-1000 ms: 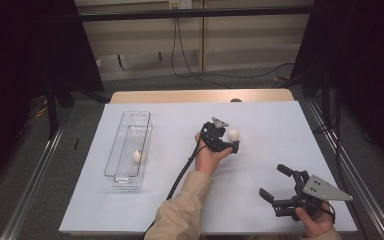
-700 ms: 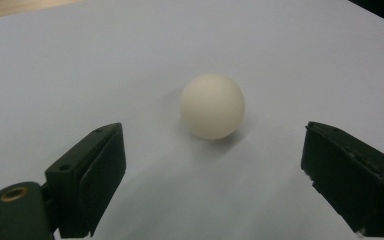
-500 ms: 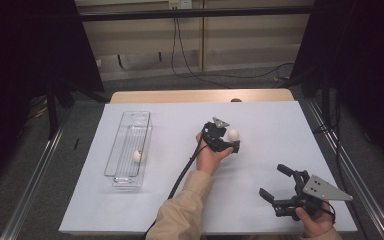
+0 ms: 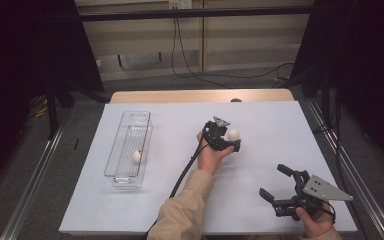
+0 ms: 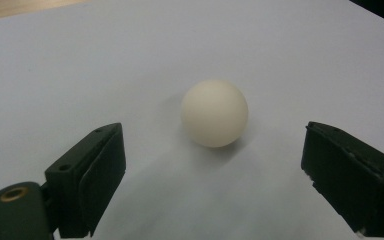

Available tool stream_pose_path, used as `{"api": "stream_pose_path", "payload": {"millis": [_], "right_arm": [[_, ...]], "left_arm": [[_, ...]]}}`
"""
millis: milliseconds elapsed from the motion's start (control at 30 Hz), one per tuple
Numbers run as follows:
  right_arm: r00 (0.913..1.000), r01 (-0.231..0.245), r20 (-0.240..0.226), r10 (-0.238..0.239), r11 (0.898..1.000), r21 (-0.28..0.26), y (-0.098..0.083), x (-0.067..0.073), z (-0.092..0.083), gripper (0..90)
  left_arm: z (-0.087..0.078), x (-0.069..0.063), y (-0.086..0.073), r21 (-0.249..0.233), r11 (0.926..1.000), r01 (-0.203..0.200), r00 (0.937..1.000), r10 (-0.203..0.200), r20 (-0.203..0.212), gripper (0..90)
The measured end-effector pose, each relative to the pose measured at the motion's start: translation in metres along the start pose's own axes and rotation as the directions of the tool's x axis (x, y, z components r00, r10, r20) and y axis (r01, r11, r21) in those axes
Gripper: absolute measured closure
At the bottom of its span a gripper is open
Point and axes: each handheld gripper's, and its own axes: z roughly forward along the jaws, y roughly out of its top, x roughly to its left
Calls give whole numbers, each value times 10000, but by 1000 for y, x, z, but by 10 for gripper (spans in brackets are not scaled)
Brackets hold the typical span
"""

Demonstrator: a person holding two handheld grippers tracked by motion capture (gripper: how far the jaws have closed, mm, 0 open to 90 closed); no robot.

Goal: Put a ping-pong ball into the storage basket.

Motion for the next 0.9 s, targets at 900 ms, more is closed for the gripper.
{"api": "stream_pose_path", "payload": {"millis": [900], "right_arm": [[10000, -51, 0, 51, 10000, -24, 0, 0, -1, 17]], "left_arm": [[13, -2, 2, -168, 9999, 1, 9998, -4, -183, 139]]}}
